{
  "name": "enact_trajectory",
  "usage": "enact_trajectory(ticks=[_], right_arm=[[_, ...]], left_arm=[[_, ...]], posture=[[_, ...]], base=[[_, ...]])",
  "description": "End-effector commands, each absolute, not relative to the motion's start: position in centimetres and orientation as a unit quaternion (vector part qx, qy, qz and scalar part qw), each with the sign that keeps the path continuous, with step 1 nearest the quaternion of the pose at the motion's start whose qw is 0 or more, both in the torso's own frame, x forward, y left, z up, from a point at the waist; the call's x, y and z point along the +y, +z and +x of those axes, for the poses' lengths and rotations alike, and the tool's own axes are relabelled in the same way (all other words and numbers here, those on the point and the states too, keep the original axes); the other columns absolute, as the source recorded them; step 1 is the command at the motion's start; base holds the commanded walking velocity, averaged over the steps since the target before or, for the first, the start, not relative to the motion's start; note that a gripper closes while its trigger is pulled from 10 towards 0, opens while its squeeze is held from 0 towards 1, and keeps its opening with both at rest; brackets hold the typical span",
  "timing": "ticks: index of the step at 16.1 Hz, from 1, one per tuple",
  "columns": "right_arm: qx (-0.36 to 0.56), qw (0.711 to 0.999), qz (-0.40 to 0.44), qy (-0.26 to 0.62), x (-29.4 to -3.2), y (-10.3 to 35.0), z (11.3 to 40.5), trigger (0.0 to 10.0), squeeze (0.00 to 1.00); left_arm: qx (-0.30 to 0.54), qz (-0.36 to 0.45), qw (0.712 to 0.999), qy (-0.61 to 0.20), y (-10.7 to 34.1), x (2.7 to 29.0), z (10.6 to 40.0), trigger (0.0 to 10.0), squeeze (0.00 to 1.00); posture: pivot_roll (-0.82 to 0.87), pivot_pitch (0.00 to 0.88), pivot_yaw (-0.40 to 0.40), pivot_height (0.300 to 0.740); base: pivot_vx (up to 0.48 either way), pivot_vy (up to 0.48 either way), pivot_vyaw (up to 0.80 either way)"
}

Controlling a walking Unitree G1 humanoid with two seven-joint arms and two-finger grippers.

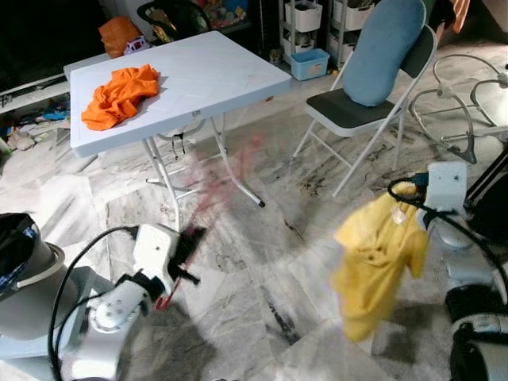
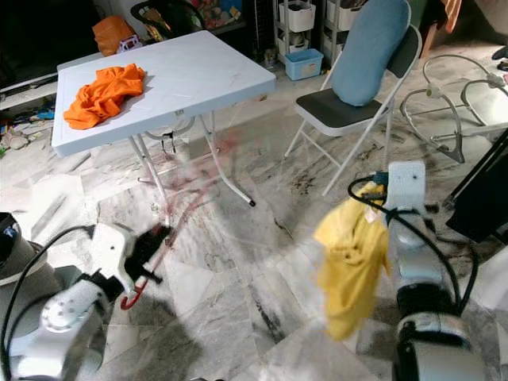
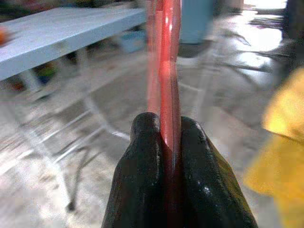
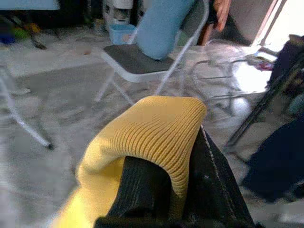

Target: Hang hanger

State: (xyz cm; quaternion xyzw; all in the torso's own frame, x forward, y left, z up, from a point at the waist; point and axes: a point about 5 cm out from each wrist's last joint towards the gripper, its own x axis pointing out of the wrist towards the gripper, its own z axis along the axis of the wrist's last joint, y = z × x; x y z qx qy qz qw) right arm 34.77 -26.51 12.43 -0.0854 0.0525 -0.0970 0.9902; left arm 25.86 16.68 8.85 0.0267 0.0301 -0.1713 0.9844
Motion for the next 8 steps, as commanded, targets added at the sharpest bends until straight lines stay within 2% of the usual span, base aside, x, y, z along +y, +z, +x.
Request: enact_trajectory(ticks=[1,2,4,5,6,8], right_arm=[[0.017,0.996,-0.058,-0.060,-25.2,13.8,35.3,0.0,0.00],[-0.004,0.999,-0.044,-0.012,-23.5,14.2,35.2,0.0,0.00],[-0.034,0.998,-0.015,0.050,-20.7,14.9,34.6,0.0,0.00],[-0.042,0.997,-0.007,0.064,-19.8,15.1,34.2,3.1,0.00],[-0.051,0.996,0.000,0.071,-19.2,15.2,33.9,10.0,0.00],[-0.071,0.994,0.016,0.085,-18.0,15.7,33.3,10.0,0.00]], left_arm=[[0.025,0.036,0.992,-0.115,9.1,17.5,26.4,5.0,0.00],[0.036,0.033,0.996,-0.072,8.7,16.9,26.8,10.0,0.00],[0.035,0.007,0.997,-0.063,8.4,15.0,26.8,10.0,0.00],[0.041,-0.009,0.997,-0.060,8.2,14.4,26.8,10.0,0.00],[0.040,-0.011,0.997,-0.060,8.2,14.1,26.8,10.0,0.00],[0.032,-0.017,0.997,-0.065,8.6,13.8,27.2,10.0,0.00]], posture=[[-0.14,0.000,0.098,0.740],[-0.14,0.000,0.102,0.740],[-0.13,0.000,0.110,0.740],[-0.13,0.000,0.118,0.740],[-0.12,0.000,0.124,0.740],[-0.12,0.000,0.136,0.740]], base=[[0.000,0.000,0.00],[0.000,0.000,0.00],[0.000,0.000,0.00],[0.000,0.000,0.00],[0.000,0.000,0.00],[0.000,0.000,0.00]])
